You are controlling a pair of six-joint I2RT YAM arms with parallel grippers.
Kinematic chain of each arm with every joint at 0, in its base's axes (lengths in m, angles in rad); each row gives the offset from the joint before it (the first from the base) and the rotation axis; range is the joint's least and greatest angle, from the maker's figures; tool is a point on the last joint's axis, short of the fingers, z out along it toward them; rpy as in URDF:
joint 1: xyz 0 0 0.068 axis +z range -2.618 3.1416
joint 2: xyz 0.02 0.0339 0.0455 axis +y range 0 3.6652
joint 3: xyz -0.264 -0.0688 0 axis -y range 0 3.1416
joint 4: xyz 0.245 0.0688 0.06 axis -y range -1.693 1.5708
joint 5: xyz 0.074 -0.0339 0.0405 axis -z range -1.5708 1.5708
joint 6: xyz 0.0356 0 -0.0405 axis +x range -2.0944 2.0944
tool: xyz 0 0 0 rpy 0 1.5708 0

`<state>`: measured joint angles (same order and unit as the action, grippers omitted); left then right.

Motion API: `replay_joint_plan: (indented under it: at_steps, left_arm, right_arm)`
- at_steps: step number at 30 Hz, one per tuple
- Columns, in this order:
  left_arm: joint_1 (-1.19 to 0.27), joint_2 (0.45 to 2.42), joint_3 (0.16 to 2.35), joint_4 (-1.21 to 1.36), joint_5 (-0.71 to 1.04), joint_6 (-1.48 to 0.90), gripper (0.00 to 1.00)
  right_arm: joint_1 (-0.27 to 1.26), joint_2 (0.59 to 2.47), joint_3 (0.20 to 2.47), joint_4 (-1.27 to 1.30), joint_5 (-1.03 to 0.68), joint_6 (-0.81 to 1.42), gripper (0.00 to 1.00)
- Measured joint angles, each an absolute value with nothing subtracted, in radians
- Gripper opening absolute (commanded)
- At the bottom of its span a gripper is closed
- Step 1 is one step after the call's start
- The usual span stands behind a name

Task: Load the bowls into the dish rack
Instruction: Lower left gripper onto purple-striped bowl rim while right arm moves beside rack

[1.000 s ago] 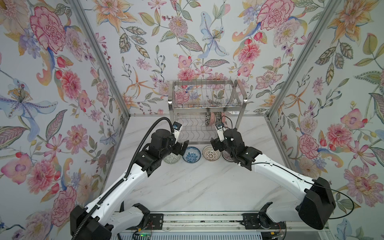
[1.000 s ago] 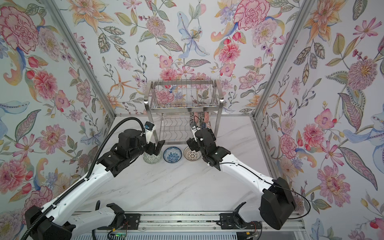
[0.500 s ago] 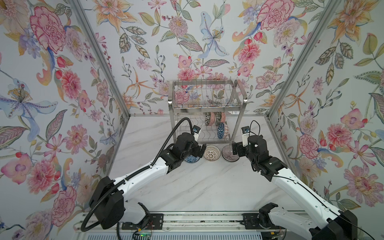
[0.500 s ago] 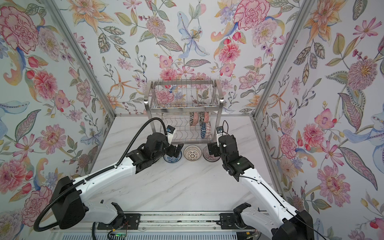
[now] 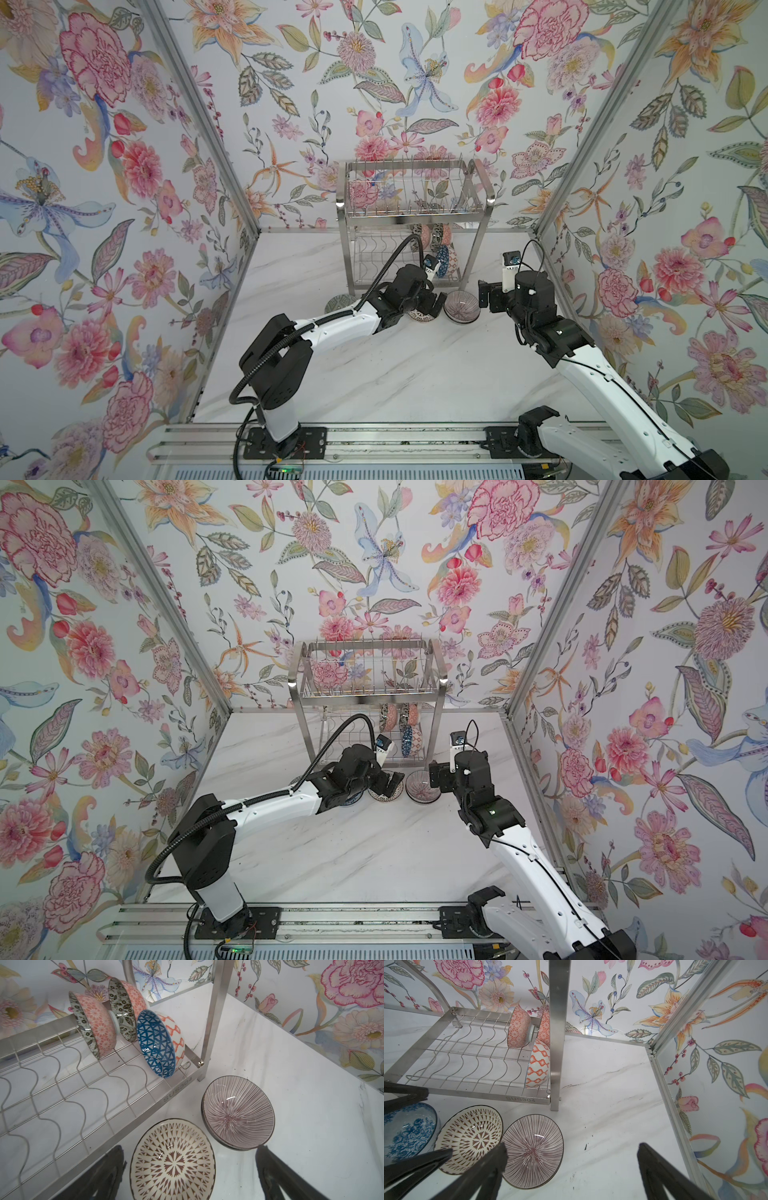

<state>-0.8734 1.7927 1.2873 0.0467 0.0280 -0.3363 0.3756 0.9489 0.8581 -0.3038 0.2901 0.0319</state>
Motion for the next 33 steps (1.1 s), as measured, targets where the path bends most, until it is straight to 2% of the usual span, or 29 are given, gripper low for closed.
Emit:
replay_joint_plan:
  at_steps: [5,14,33]
  left_arm:
    - [-0.888,1.896,1.394,0.036,0.057,-0.352,0.85]
    - [-0.893,2.028,1.507,-0.015,0.075,-0.353,0.50]
    - [-0.893,2.202,1.676,-0.117,0.070,-0.348,0.20]
  right_arm:
    - [0.367,0.916,0.858,-0.341,0.290,0.036,0.99]
    - [0.357,0.908,0.859,-0.370,0.290,0.043,0.99]
    - [0.346,0.905,0.864,-0.382,0.272,0.043,0.99]
